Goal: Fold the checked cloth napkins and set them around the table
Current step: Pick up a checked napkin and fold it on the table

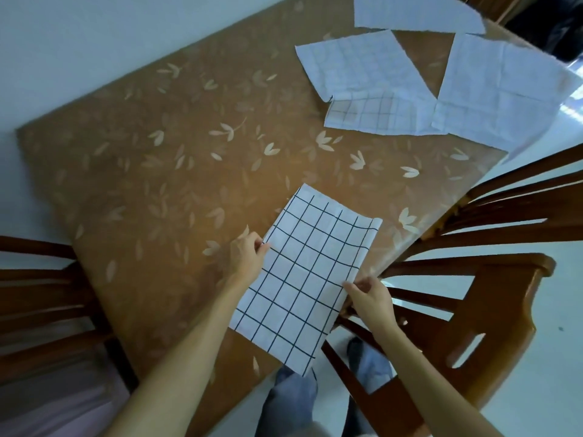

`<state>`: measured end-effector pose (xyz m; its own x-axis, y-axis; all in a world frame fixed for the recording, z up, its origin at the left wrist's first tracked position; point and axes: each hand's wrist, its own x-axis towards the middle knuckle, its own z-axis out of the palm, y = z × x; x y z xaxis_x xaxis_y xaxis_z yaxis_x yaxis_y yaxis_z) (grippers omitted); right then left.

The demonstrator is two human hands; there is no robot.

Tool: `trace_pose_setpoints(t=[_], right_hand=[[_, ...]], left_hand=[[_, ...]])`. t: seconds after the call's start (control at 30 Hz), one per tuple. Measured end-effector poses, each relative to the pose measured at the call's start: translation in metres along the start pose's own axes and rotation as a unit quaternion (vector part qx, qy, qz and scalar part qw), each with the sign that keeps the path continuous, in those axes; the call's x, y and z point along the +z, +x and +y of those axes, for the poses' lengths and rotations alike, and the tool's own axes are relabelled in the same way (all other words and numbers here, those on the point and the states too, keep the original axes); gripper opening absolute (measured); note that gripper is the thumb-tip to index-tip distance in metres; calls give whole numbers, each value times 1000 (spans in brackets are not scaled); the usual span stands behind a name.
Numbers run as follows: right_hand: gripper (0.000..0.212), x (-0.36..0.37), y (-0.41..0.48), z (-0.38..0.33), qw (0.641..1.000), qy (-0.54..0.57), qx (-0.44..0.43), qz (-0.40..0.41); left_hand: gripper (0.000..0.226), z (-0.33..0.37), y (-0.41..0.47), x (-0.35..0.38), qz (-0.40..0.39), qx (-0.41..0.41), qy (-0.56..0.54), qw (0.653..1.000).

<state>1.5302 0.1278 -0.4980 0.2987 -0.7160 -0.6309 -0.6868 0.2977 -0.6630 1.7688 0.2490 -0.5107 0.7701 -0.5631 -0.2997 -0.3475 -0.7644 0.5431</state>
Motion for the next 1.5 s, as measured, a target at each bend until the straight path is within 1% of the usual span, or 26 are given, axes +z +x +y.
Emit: trace_pose_setpoints(t=[0.03, 0.1, 0.17, 0.2, 0.23, 0.3, 0.4, 0.47, 0.57, 0.67, 0.73, 0.77, 0.87, 0.93, 1.0, 1.07, 1.13, 1.2, 1.23, 1.3, 1.37, 1.5], right_hand=[[23, 0, 0, 0, 1000, 22, 6, 1], [33, 0, 1, 2, 998, 65, 17, -11], [41, 1, 1, 3, 997, 70, 18, -24], [42, 1, 0, 4, 998, 58, 16, -27], [39, 0, 0, 4, 998, 46, 12, -30], [29, 0, 0, 3, 998, 37, 9, -40], [14, -1, 2, 3, 998, 16, -3, -53], [14, -1, 2, 3, 998, 11, -3, -55], [18, -4, 3, 3, 999, 11, -7, -53], [11, -9, 2, 3, 998, 31, -20, -48], [6, -13, 4, 4, 998, 43, -24, -36], [8, -15, 6, 4, 998, 50, -24, -31], [31, -23, 6, -1, 997, 67, -35, -30], [48, -28, 2, -9, 992, 100, -71, -40], [64, -32, -7, -21, 984, 111, -130, -50], [68, -38, -14, -33, 977, 72, -196, -45], [60, -44, -21, -46, 969, 22, -242, -50], [50, -49, -30, -58, 962, -10, -266, -61], [48, -51, -35, -65, 959, -21, -274, -67], [49, -55, -42, -78, 952, -48, -293, -73], [51, -56, -45, -88, 944, -73, -314, -73], [50, -56, -52, -105, 925, -86, -361, -82]], left_hand=[[21, 2, 1, -1, 4, 1, 2, 1000], [19, 9, 1, -3, 21, 0, 21, 1000], [17, 12, 2, -3, 33, -4, 44, 998], [16, 13, 2, -3, 30, -10, 45, 999], [18, 15, 2, -3, 26, -15, 41, 999], [29, 15, 4, -2, 21, -20, 32, 999], [36, 16, 7, -2, 10, -22, 72, 997], [38, 17, 10, -3, 5, -27, 93, 995], [41, 18, 13, -4, 0, -34, 96, 995], [38, 18, 13, -4, -4, -31, 89, 995], [35, 19, 11, -2, -8, -14, 56, 998], [34, 20, 10, 0, -14, -3, 34, 999], [34, 24, 7, 5, -34, 26, 7, 999], [38, 24, 5, 8, -53, 41, 17, 998], [39, 24, 3, 7, -55, 51, 10, 997], [38, 25, 2, 4, -50, 35, -17, 998], [39, 27, 1, -1, -57, 28, -28, 998], [46, 32, -3, -7, -62, 65, -50, 995], [49, 37, -7, -10, -66, 94, -70, 991], [50, 54, -21, -22, -79, 168, -81, 979], [59, 71, -34, -32, -90, 233, -61, 966], [71, 84, -45, -40, -125, 300, -70, 943]])
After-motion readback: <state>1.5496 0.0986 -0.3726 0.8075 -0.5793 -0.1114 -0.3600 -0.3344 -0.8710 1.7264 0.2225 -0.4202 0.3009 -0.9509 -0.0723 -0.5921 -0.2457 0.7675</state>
